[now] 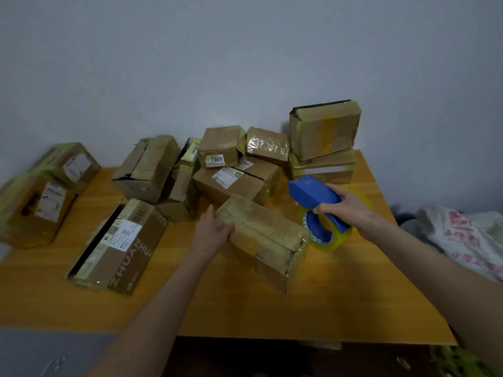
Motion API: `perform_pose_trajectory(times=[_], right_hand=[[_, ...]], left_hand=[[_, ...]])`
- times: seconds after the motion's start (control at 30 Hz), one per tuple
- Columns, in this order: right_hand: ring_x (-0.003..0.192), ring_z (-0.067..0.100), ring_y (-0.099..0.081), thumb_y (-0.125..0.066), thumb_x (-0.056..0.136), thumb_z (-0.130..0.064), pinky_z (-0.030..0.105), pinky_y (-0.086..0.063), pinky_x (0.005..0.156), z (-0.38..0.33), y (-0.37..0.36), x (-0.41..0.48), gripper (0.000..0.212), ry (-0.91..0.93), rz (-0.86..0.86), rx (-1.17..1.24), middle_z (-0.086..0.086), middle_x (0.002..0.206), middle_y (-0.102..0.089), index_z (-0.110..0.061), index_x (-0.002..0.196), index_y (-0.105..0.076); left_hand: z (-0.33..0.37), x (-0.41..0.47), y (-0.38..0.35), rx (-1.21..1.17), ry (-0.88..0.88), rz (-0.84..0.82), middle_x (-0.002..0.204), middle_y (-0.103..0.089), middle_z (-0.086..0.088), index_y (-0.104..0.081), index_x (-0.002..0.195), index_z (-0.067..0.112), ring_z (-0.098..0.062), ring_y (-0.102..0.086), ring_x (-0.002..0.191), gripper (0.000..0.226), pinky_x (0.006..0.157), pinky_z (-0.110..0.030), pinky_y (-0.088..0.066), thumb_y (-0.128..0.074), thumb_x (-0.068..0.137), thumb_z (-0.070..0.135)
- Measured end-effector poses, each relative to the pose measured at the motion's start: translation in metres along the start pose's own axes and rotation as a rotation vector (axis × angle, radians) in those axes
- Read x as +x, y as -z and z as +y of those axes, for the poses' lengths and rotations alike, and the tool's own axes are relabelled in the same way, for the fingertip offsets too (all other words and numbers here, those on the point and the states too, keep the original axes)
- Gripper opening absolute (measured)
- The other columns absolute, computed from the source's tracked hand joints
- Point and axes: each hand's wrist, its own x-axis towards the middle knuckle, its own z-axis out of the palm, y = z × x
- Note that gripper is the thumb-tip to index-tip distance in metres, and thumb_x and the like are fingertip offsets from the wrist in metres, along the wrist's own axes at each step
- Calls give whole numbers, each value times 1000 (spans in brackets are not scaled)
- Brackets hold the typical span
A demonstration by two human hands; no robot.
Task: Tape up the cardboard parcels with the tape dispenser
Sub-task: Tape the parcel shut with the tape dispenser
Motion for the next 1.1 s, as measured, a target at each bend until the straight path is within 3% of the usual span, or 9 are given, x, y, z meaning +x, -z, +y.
perform_pose_trajectory(times=[0.17, 0.33, 0.43, 0.53, 0.6, 0.7, 0.83, 0.97, 1.1], right_hand=[[91, 10, -62, -80, 72, -23, 19, -48, 61, -4, 2, -3, 66, -2, -45, -5, -8, 109, -61, -34, 131, -52], [93, 18, -65, -77, 75, -18, 26, -51, 70, 0, 19, -12, 48, -36, -190, -86, -2, 110, -65, -31, 119, -62], [89, 14, -65, -77, 75, -16, 22, -48, 65, 5, 34, -19, 40, -62, -189, -95, -6, 108, -63, -39, 105, -61], [90, 17, -64, -78, 74, -18, 25, -49, 65, 11, 45, -23, 42, -86, -99, -34, -4, 107, -63, -38, 107, -59], [91, 16, -62, -78, 74, -20, 26, -48, 65, 14, 44, -23, 48, -88, -10, 24, -5, 106, -62, -35, 114, -57], [87, 12, -61, -79, 74, -21, 24, -46, 62, 10, 33, -19, 50, -56, 90, 90, -9, 101, -62, -32, 117, -58], [84, 9, -60, -79, 73, -21, 21, -44, 58, 0, 23, -16, 50, -42, 139, 98, -11, 99, -60, -33, 115, -54], [88, 15, -62, -77, 75, -23, 26, -48, 65, -8, 34, -15, 46, -29, 158, 35, -6, 102, -62, -34, 114, -55], [81, 6, -64, -76, 75, -24, 17, -46, 57, -27, 57, -21, 42, -32, 147, -57, -12, 101, -62, -37, 110, -57]], left_hand=[[7, -35, -10, -531, 256, -67, 143, -43, -7, -28, 145, 18, -29, -46, 125, 78, 95, -46, -47, -72, 82, 32], [39, -60, -28, -552, 241, -313, 124, -56, -3, -46, 129, 15, -23, -57, 107, 46, 68, -31, -54, -65, 88, 17], [61, -66, -38, -520, 118, -318, 127, -55, 0, -43, 134, 19, -16, -54, 104, 56, 82, -35, -54, -67, 84, 11], [79, -67, -43, -502, -48, -314, 133, -44, 9, -26, 148, 25, -17, -46, 123, 83, 98, -37, -46, -74, 80, 16], [90, -64, -44, -400, -129, -331, 152, -23, 4, -19, 151, 28, -23, -26, 141, 95, 109, -46, -37, -78, 76, 28], [94, -60, -48, 63, -360, -446, 159, 17, 4, -15, 151, 35, -23, 9, 146, 104, 116, -59, -11, -73, 68, 61], [77, -51, -60, 590, -626, -443, 160, 14, -1, 4, 149, 42, -28, 13, 146, 104, 114, -55, 1, -64, 74, 66], [76, -32, -62, 578, -685, -323, 161, 1, -4, -5, 150, 40, -28, -1, 147, 90, 118, -45, -8, -65, 83, 47], [86, -16, -65, 605, -662, -278, 160, -4, -11, -7, 151, 35, -33, -4, 147, 85, 118, -47, -14, -61, 87, 48]])
